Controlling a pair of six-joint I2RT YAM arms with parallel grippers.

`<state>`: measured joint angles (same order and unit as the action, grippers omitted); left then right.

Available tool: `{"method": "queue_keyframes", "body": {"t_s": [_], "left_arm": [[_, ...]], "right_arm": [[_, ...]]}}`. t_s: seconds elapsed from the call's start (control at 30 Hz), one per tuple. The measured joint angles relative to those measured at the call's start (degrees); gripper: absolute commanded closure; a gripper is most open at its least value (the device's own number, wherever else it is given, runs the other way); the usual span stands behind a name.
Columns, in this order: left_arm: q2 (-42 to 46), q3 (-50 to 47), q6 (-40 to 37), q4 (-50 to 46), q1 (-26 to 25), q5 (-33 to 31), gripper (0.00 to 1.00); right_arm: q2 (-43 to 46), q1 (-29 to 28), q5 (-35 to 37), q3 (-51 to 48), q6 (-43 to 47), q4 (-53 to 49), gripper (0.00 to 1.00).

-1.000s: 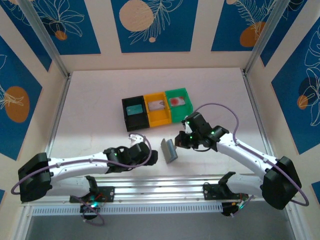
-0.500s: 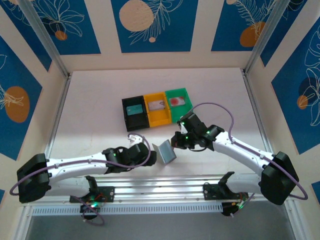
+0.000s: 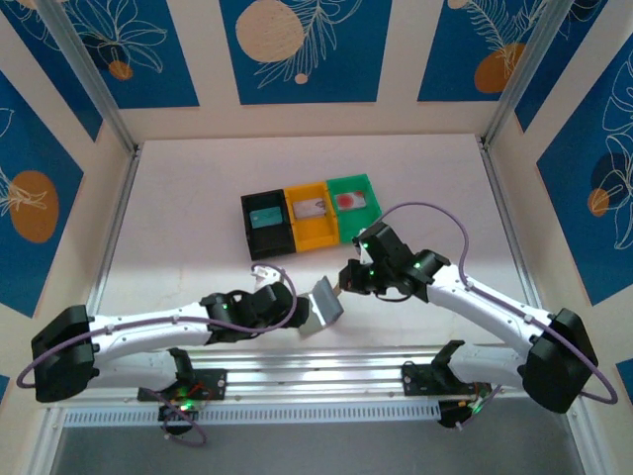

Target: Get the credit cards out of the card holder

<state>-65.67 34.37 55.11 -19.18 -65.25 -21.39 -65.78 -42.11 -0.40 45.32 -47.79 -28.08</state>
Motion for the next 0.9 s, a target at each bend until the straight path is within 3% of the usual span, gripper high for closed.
{"method": "queue_keyframes", "body": {"t_s": [0.3,0.67,0.9], "left_arm": [[0.8,-0.4,0.0,-0.2,0.0,-0.3,0.01],[-0.2,-1.4,0.0,0.4,0.0,0.0,0.01],[-1.6,-1.4,-0.2,1.4,0.0,0.5,0.01]], "right_arm": [[0.7,0.3,0.7,-0.6,-0.4,0.2,1.0],[2.0,5.4,1.0,-6.0,-0.4,0.3,1.0],[3.7,5.0,1.1,-4.9,-0.4,-0.9,1.0]]}}
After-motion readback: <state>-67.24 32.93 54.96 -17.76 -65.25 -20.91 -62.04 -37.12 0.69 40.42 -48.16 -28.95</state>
